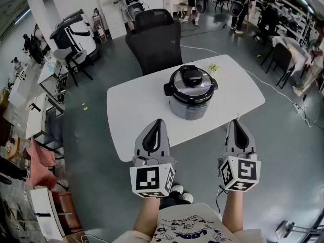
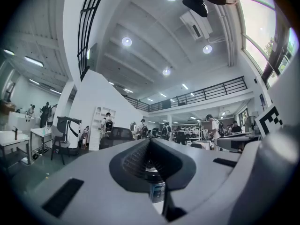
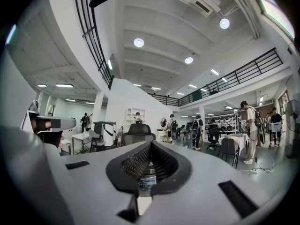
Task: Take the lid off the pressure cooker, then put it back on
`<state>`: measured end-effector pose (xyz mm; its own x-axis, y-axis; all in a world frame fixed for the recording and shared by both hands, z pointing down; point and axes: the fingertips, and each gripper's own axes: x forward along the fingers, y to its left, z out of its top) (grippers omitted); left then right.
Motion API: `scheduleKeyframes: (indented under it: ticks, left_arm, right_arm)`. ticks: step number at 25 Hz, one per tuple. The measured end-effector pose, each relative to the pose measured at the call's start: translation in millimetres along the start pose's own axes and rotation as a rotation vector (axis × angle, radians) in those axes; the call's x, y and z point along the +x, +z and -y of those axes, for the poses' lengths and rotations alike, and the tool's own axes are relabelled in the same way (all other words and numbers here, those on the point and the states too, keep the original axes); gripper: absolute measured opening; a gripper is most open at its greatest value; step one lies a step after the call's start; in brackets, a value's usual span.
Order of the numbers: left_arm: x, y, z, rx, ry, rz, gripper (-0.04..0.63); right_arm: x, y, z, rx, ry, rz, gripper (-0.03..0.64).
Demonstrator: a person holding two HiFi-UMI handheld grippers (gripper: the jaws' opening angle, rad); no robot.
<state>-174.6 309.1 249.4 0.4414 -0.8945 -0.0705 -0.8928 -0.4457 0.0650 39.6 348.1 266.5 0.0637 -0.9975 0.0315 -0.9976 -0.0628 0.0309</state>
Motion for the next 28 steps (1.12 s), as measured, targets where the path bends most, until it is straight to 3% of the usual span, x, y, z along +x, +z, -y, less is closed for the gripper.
scheduleKeyframes:
  ticks: [15,20,23,28]
  left_arm:
    - [22.6,-12.2,-21.2,-0.019,0.004,-0.019,0.014]
    - [38.8,-20.4,-36.4,-0.038,0.011,-0.030,0.017]
    - [50.4,-24.2,-47.7,-0.049,0.016,-0.027,0.097]
    - [69.2,-26.1,-59.4,-0.065,0.014,-0.024,0.169]
  right_arm:
    - [28.3,-9.6,-6.0,-0.002,0.006,-0.018,0.014]
    - [46.2,-15.8,-11.9,0.000,0.028,-0.038,0.095]
    - [58.3,-19.9,-18.9,0.001,0.042,-0.046,0.139]
    - [75.0,-22.2,-24.3,0.007,0.051,-0.050,0.195]
